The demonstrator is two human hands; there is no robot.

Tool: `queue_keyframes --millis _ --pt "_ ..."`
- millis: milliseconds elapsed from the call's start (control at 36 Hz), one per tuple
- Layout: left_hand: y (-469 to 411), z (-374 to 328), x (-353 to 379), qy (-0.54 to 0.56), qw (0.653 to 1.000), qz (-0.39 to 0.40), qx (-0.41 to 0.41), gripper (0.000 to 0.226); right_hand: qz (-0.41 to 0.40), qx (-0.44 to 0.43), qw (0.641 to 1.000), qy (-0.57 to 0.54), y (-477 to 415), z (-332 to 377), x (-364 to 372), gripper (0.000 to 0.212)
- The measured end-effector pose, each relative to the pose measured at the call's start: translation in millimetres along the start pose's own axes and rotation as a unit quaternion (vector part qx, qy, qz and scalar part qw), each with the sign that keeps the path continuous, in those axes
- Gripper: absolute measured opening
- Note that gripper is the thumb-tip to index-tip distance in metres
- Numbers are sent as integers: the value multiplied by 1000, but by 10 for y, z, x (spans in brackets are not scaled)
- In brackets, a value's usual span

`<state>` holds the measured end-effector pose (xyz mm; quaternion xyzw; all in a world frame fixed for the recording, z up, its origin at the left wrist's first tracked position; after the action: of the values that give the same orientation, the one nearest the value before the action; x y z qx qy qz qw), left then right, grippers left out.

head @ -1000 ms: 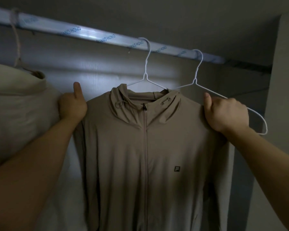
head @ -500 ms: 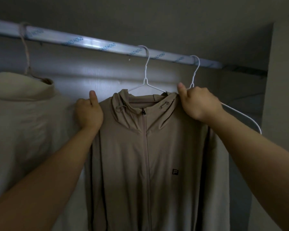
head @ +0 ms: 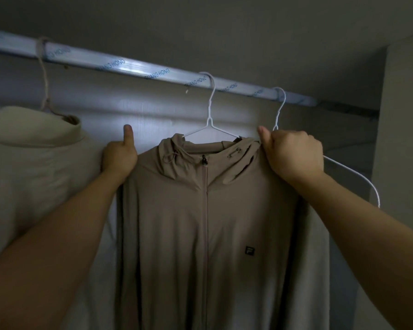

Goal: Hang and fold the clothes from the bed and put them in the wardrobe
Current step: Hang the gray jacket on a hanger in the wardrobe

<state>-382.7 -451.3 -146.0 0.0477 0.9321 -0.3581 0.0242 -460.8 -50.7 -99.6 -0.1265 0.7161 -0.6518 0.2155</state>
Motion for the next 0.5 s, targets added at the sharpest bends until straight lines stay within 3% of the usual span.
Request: queue_keyframes --millis 83,139,194,278,389,500 --pt "64 -71 -56 -58 998 -22 26 86 44 -1 999 -16 44 19 59 73" --pt "130 -264 -144 -63 989 -76 111 81 48 -20 998 -18 35 23 65 77" --pt "267 -511 -180 -15 974 -96 206 70 51 -36 998 -27 43 41 56 79" --pt "474 -778 -114 53 954 -65 287 55 81 -41 994 -57 59 82 68 81" --pt "524 -734 14 -10 958 -37 284 61 89 -50 991 -88 84 97 16 78" --pt "409 -621 -35 -51 980 -48 186 64 167 -56 977 -116 157 64 -9 73"
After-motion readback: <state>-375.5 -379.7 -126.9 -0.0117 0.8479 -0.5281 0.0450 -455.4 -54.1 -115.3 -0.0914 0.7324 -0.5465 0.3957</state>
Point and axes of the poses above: each hand's wrist, its own y-axis away from the middle knuckle, its own x-axis out of the palm, z = x × y, the point moved 7 cm from there along -y, towards the middle knuckle, and after that the axes turned 12 degrees about -z, right-handed, at the moved point
